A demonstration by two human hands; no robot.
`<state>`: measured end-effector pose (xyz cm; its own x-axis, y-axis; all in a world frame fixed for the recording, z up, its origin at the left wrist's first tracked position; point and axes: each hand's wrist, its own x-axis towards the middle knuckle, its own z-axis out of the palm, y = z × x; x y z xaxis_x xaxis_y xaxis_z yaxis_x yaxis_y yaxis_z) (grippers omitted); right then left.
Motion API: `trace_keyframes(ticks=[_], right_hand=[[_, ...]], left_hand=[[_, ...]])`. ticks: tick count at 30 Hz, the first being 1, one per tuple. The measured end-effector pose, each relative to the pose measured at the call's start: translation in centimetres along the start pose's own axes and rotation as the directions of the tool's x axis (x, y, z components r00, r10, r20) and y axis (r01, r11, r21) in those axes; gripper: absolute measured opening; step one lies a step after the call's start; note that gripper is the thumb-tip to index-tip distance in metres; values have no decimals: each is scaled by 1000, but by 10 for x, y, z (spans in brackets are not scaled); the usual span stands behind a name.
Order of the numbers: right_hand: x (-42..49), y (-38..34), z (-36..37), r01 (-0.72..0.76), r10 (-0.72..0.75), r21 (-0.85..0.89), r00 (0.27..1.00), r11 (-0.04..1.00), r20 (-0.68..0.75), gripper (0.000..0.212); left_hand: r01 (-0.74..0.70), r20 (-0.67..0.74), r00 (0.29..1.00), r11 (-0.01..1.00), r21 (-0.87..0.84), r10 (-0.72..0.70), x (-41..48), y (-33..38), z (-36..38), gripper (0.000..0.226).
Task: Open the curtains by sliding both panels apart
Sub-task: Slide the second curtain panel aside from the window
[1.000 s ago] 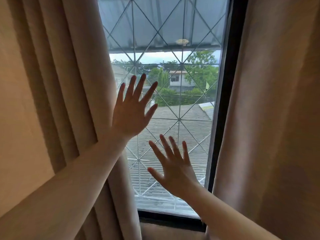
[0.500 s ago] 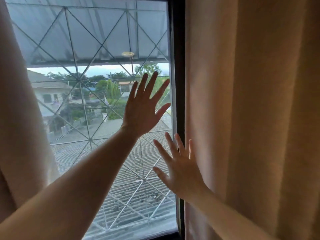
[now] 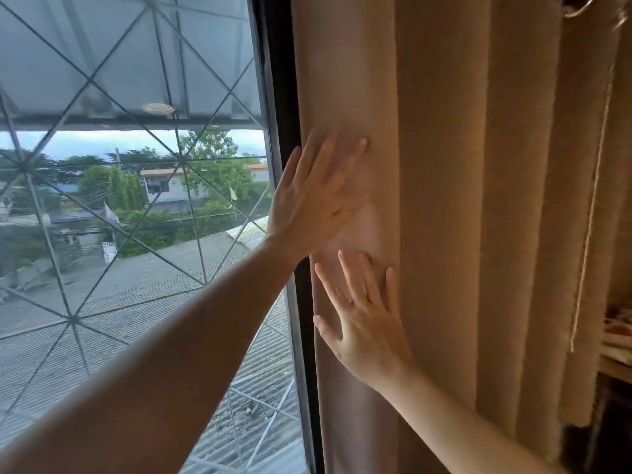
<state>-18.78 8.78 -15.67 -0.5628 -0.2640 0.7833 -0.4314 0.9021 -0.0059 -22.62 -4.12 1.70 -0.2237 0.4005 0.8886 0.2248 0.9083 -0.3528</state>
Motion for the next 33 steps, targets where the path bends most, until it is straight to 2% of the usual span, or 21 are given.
trace_keyframes(ticks=[2,13,24,33], right_hand=[[1,10,3,-5,6,-12,1000,1000,10,80],[16,81,29,9,-9,-9,1000,1000,-21,78],[31,177,42,79,-81,73,997,994,15,75],[33,246,53,73,-75,74,997,995,23,76]], left_hand=[[-8,-31,999,1000,-8,7,4,7,10,76],[11,19,1000,1000,-11,-11,38,37,67,85],[19,10,1000,998,60,-20,77,95,117,83],[45,14,999,999,30,-45,107,144,158,85]])
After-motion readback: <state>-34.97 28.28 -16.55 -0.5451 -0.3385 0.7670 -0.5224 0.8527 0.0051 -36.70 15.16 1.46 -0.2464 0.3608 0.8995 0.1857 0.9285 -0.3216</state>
